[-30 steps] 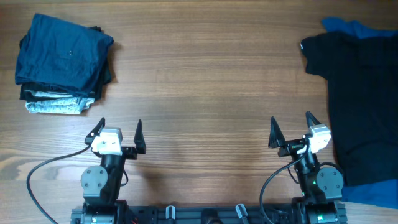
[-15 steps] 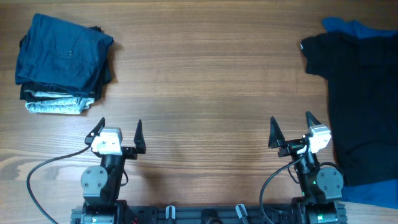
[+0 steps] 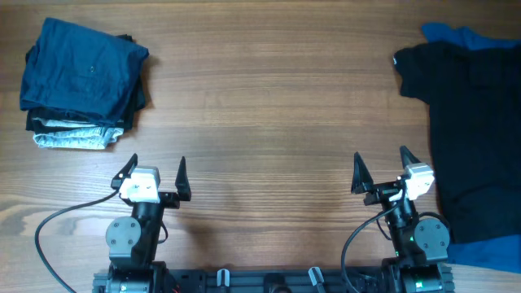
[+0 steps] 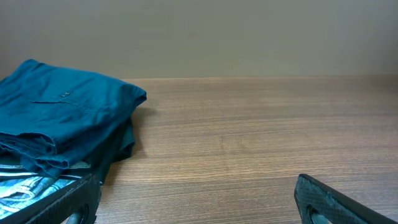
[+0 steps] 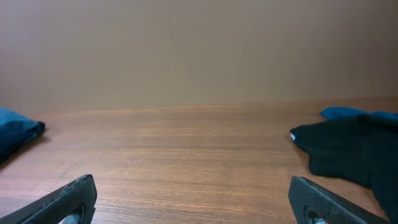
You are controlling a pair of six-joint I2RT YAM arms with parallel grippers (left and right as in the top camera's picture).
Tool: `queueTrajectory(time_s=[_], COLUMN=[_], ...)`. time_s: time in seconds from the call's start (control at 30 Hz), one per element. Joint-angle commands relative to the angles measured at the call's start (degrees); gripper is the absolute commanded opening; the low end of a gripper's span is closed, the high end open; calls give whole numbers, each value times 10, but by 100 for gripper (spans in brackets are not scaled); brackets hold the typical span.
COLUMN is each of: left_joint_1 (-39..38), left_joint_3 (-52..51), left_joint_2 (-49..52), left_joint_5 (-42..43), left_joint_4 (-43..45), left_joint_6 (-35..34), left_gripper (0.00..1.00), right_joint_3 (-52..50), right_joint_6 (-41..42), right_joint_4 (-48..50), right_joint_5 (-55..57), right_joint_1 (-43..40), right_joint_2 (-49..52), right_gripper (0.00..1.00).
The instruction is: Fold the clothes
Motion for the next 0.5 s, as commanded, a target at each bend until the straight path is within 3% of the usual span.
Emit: queueTrajectory(time_s=[0.0,0.13,0.23,0.47], left_joint_1=[2,2,2,2], left_joint_3=[-5,-5,-5,-5], left_joint_2=[-3,-3,-3,-3], left_joint_5=[-4,-4,-4,-4], left_joint_4=[0,0,0,0], left_joint_6=[11,11,11,11], left_gripper=[100,100,100,100], right_joint_3=[34,170,311,809], right_joint_6=[49,91,90,86], right_joint_4=[-20,-54,-97,-308], right_joint_5=[37,77,99,112], right_joint_1=[-3,-3,-3,-3], right_joint_2=[2,75,190,599], right_gripper=[99,100,100,100])
